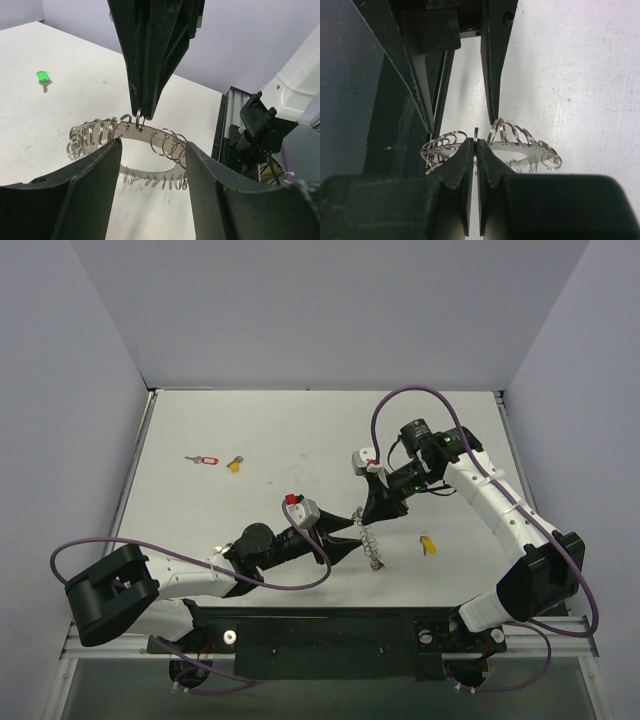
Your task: Put the keys on the keyring
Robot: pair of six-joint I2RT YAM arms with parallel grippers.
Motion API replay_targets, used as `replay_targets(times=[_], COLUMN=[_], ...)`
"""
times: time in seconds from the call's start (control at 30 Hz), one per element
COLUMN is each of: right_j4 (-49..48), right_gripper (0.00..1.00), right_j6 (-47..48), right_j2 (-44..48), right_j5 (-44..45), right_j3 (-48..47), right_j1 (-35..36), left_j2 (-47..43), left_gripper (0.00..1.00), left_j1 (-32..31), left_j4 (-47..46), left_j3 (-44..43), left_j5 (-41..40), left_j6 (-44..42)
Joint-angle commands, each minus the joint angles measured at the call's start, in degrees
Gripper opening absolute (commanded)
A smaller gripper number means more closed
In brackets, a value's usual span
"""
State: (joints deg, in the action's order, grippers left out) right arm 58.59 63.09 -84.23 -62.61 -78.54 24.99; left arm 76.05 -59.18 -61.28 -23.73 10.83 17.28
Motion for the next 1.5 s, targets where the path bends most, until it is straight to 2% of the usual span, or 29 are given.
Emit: replay_targets(times=[0.0, 0.3, 0.6, 1.0, 1.17, 1.47], right_j4=[1.7, 1.79, 2.14, 3.55, 3.82, 4.52], right_gripper=[0.0, 0.0, 0.0, 0.0, 0.0, 0.0], right_j6=[1.07, 1.33, 2.03, 3.88, 4.23, 4.94], right_j2=[0.11, -0.24, -0.33, -0.59, -0.85, -0.85], right_j5=[-4.45, -4.19, -3.75, -3.57, -3.13, -2.78], right_j3=[0.32, 0.5, 0.5, 0.5, 0.41, 0.14], right_j1=[0.58, 1.2, 1.81, 2.95, 3.39, 3.75], left_j2=[-1.87, -0.11, -0.29, -0.73, -1.08, -1.34], left_gripper=[0.63, 0.61, 0.39, 0.32, 0.21, 0.08], left_j1=[-0.24, -0.24, -0.24, -0.06, -0.06, -0.06], left_j4=[-5.26, -7.19, -6.06, -2.1, -0.69, 4.32], left_j3=[0.61, -0.27, -0.36, -2.29, -2.9, -4.84], left_j5=[-1.87, -1.87, -1.16, -0.2, 0.42, 1.12], left_j6=[-1.63, -3.04, -4.53, -7.35, -7.87, -8.57])
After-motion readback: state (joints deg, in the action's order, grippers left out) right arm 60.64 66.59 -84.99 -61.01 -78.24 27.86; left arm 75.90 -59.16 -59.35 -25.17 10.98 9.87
